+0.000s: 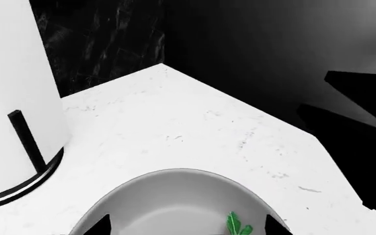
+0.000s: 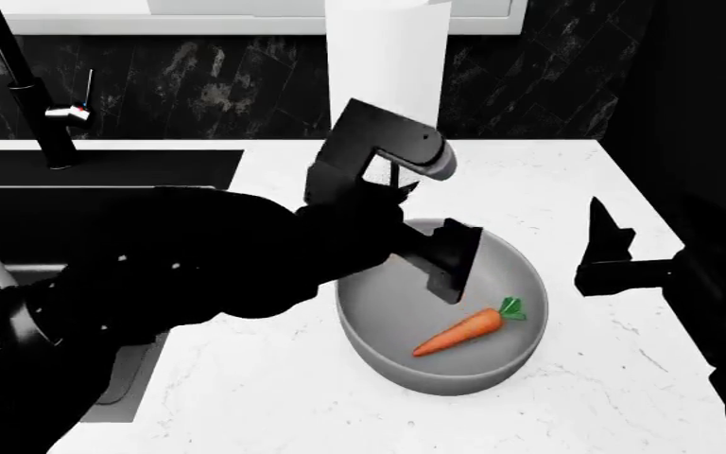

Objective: Pick the eggplants and oranges from the sink and place them in one bowl. Place the carrot in the other bowl. Then turn off the sink faucet.

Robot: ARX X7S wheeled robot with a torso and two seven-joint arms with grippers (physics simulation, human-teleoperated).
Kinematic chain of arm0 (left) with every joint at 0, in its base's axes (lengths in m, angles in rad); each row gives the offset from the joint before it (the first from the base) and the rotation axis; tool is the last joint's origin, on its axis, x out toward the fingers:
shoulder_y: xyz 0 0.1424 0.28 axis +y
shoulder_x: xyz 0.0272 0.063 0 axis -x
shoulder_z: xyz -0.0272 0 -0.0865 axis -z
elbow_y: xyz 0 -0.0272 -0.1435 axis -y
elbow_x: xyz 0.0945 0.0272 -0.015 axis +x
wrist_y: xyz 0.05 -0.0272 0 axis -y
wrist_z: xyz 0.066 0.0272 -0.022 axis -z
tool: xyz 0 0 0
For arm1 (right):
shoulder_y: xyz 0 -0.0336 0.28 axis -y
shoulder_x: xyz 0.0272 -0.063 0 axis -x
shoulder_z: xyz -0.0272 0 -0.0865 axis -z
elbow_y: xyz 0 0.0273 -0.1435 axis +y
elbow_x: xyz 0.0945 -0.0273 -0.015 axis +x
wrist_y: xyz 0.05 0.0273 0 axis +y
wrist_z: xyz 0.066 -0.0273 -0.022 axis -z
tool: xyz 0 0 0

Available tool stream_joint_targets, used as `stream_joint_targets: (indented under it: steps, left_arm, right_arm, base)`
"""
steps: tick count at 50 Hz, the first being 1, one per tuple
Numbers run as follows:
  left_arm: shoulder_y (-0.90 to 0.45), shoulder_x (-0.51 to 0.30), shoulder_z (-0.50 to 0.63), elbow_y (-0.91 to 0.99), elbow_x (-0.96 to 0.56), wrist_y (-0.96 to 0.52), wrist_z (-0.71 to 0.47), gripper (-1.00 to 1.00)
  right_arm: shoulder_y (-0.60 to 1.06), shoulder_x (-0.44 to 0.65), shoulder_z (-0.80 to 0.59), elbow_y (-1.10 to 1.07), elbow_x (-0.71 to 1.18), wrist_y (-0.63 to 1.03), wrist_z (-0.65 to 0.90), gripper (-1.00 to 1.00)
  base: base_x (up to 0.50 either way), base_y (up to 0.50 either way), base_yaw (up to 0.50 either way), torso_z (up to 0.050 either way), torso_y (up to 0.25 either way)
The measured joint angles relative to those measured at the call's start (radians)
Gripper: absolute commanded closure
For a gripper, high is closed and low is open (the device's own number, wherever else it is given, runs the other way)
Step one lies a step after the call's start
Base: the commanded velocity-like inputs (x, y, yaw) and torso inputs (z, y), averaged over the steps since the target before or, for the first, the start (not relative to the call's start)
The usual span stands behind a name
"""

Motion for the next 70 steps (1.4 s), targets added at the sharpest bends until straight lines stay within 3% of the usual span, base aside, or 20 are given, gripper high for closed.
stream_joint_targets:
  steps: [23, 34, 70]
  left_arm:
    - [0.152, -0.270, -0.134, 0.210, 0.199, 0.212, -0.268, -1.00]
    - [0.234, -0.362, -0.176, 0.275, 0.234, 0.275, -0.359, -1.00]
    - [0.325, -0.450, -0.216, 0.351, 0.246, 0.338, -0.418, -1.00]
  right_arm:
    - [0.060, -0.001, -0.007, 0.005, 0.037, 0.041, 0.024, -1.00]
    - [0.056, -0.003, -0.024, 0.010, 0.028, 0.032, 0.029, -1.00]
    - [0.057, -0.008, -0.031, -0.001, 0.042, 0.044, 0.067, -1.00]
  base:
    - [0.00, 0.00, 0.00, 0.000, 0.000]
    - [0.00, 0.06, 0.00, 0.000, 0.000]
    - [-0.16, 0.45, 0.00, 0.000, 0.000]
